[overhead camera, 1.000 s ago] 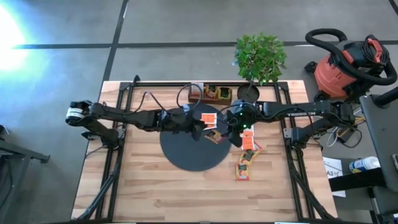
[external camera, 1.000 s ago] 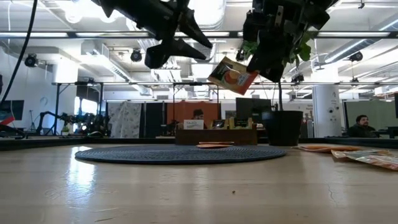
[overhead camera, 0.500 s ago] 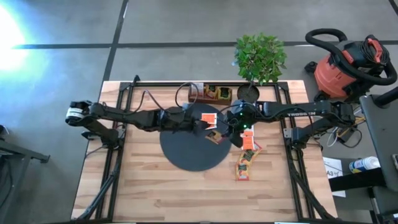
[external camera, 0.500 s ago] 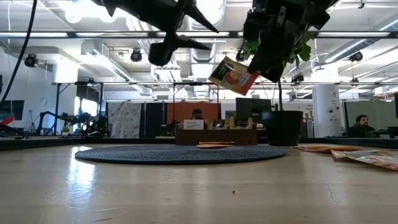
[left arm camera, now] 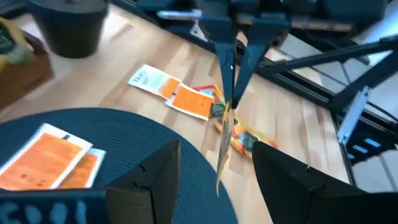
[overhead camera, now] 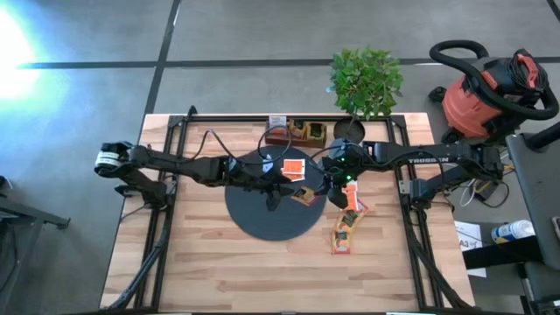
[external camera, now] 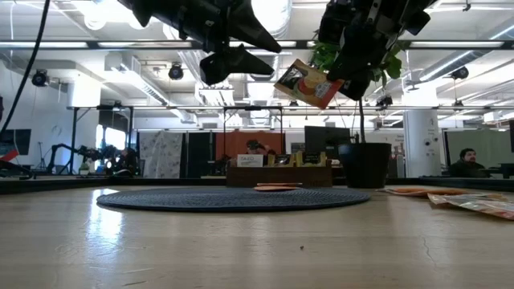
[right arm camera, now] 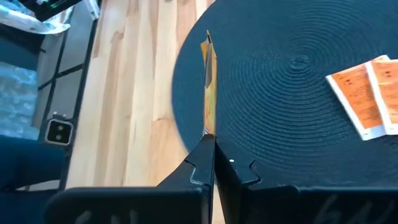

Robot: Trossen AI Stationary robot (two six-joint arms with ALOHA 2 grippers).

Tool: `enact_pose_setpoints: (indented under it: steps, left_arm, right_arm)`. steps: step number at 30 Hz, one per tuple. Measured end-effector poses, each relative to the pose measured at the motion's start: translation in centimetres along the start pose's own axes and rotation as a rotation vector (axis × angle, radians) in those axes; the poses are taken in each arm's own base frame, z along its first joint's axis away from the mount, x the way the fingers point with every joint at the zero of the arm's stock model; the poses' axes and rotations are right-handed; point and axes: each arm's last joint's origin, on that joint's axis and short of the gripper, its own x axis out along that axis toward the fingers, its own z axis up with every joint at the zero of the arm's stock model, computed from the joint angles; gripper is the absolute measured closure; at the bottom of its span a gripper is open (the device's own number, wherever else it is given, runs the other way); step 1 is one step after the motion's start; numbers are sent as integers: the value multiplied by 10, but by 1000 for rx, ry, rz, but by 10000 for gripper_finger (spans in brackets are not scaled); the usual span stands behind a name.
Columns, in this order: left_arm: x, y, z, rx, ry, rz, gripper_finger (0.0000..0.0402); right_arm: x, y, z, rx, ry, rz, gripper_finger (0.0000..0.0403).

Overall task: Pick & Place Tea
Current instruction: Put the orange tea bag into the middle section of the brown wooden organizer

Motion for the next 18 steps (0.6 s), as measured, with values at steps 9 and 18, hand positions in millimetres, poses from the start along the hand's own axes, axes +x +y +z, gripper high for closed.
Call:
enact_pose_setpoints:
  steps: [9,18]
  left_arm:
    - [31,2,-14,-12,23,-77,205]
    - [33,3,-16,-11,36,-71,205]
  right_arm:
    - [0,0,0,-2,-3,7,394]
    - [-2,1,2,-10,-25,3,394]
